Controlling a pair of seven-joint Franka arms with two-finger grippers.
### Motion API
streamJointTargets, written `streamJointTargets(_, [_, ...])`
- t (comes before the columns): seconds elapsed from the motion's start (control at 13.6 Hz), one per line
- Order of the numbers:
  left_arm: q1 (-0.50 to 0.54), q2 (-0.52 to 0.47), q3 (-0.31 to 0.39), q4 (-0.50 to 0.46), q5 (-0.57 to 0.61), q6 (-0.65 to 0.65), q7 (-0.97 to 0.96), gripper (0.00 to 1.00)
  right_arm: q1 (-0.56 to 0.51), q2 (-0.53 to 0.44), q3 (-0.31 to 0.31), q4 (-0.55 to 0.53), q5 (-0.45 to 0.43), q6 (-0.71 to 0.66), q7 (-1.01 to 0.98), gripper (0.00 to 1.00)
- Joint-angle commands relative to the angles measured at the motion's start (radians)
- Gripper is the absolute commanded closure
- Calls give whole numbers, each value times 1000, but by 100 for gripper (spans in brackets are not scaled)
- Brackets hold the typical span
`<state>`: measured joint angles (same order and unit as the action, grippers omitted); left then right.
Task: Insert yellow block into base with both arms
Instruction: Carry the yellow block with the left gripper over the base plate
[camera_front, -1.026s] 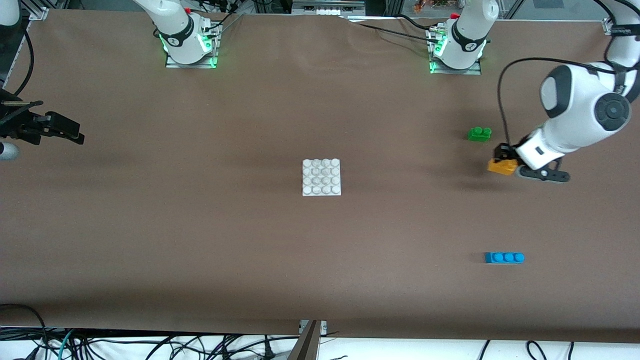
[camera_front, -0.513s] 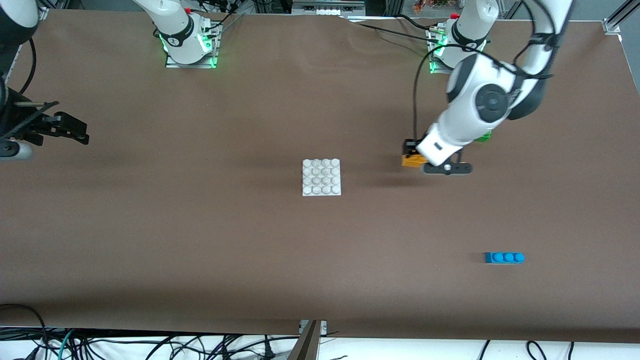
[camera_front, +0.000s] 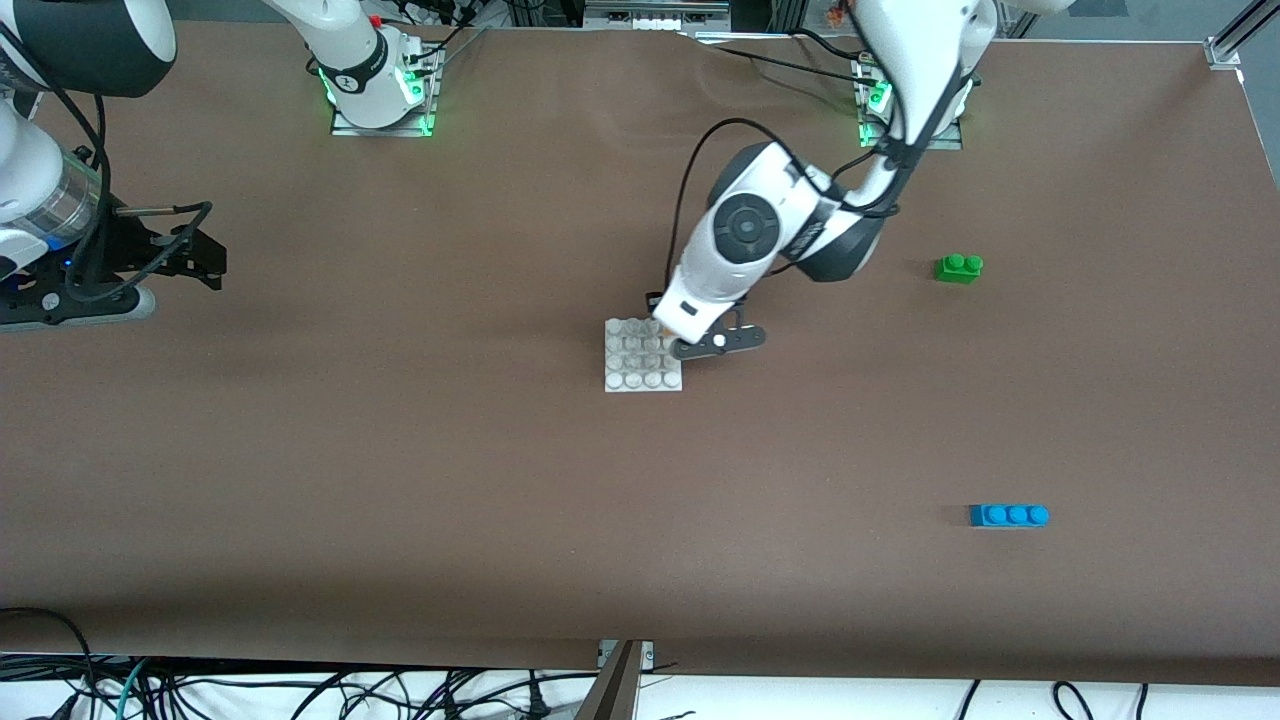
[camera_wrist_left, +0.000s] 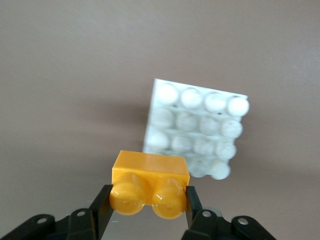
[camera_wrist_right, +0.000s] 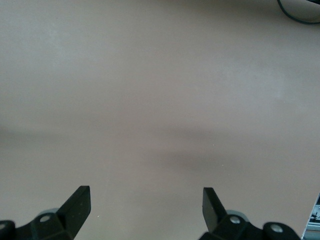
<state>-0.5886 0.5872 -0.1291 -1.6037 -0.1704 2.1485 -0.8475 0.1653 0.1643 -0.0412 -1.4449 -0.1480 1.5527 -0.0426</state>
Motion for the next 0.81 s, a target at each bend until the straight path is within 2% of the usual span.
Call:
streamJointTargets(0.0, [-46, 97, 42, 140, -11, -21, -56, 100, -3, -6, 4, 0, -13, -3, -6, 1])
streamJointTargets(0.37, [-106, 152, 75, 145, -9, 86, -77, 100, -4, -6, 3, 0, -13, -6, -6, 1])
streamJointTargets(0.73, [-137, 158, 88, 142, -3, 85, -88, 100, -7, -6, 1, -2, -13, -6, -14, 1])
